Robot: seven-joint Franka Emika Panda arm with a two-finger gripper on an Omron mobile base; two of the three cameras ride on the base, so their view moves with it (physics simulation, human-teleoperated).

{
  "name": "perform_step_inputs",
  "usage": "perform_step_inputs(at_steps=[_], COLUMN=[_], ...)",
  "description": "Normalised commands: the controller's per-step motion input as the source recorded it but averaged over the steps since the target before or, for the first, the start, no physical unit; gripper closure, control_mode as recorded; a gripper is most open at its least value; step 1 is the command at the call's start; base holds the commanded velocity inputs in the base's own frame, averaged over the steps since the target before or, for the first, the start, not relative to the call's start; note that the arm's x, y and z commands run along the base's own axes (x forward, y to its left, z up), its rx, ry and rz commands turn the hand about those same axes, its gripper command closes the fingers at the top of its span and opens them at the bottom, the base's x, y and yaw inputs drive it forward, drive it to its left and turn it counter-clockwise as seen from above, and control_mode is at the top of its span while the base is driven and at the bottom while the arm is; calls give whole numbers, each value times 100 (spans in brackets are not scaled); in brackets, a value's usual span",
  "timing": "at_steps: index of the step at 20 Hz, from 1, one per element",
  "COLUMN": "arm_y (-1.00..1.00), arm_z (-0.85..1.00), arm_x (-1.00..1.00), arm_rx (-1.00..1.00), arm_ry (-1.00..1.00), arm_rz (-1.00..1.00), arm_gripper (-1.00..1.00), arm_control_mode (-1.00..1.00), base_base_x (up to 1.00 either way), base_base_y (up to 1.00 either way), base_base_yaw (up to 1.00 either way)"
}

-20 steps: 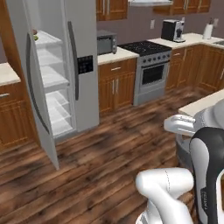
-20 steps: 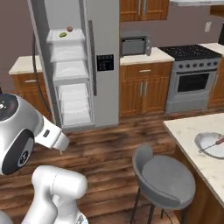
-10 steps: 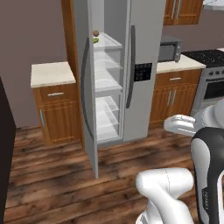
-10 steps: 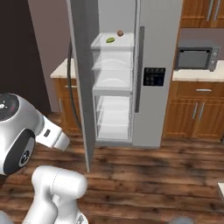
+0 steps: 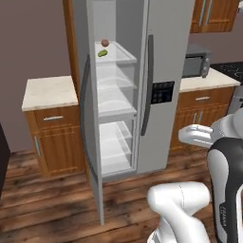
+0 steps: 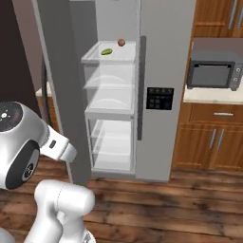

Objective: Pick up the kiwi and mango from the fridge and place one fruit on each plate on the dining counter.

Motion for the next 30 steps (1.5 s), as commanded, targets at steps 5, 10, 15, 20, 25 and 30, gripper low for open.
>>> perform_step_inputs(at_steps=[5,10,15,20,25,30], arm_y=[0,0,0,0,0,0], arm_z=[0,0,0,0,0,0], arm_x=[0,0,0,0,0,0], arm_rx=[0,0,0,0,0,0], arm_ry=[0,0,0,0,0,0], arm_rz=[0,0,0,0,0,0], arm_gripper=[-100,-100,-100,-100,-100,-100], arm_control_mode=[100,100,100,100,100,100], base_base_x=[98,96,38,14,52,43], base_base_y=[-37,-26,-49,-51,-32,-46], base_base_yaw=[3,26,35,32,37,32])
